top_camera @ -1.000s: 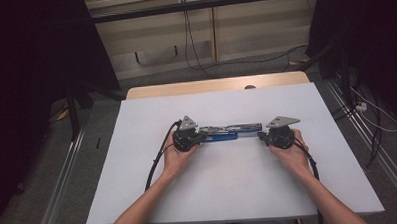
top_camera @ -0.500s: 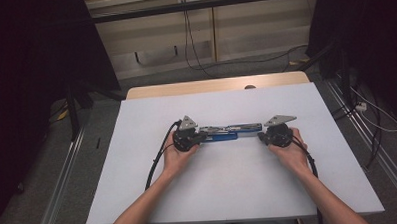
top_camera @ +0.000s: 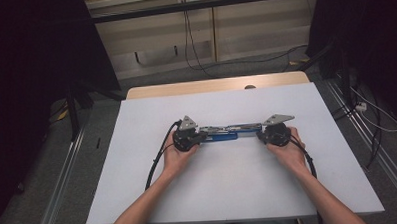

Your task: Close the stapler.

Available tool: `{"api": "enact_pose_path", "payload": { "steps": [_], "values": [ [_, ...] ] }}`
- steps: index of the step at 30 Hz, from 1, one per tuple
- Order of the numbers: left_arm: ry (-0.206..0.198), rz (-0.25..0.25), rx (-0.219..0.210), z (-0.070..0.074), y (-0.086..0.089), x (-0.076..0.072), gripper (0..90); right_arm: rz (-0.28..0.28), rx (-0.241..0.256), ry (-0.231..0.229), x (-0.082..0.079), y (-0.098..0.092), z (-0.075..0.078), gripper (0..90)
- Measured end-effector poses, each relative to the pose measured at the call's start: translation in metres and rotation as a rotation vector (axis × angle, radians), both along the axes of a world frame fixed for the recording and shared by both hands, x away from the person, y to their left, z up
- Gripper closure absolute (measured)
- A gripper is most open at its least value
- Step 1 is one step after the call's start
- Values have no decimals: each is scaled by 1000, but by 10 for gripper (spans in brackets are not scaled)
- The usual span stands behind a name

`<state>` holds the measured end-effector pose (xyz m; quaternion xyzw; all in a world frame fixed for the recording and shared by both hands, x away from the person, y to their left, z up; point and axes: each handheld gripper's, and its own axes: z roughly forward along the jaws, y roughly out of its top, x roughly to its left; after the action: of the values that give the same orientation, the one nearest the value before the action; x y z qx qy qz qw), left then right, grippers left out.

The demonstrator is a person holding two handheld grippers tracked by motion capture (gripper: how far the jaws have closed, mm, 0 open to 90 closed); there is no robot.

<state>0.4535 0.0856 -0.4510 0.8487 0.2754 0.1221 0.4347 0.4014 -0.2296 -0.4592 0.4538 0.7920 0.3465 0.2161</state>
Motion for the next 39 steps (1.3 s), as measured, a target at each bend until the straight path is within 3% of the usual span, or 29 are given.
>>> {"api": "enact_pose_path", "payload": {
  "steps": [2,12,23,26,39],
  "values": [
    [14,0,-11,0,-1,-1,900,-2,4,-1,0,0,1,900],
    [7,17,-18,-1,-1,0,900,-12,8,-10,1,-3,1,900],
    [4,16,-18,-1,-1,0,900,-16,24,-17,2,-2,0,900],
    [-13,15,-2,-1,-2,-1,900,-17,35,-17,2,-3,0,900],
    [5,15,-23,-2,-2,-1,900,-19,49,-27,3,-3,-1,900]
  ]
}}
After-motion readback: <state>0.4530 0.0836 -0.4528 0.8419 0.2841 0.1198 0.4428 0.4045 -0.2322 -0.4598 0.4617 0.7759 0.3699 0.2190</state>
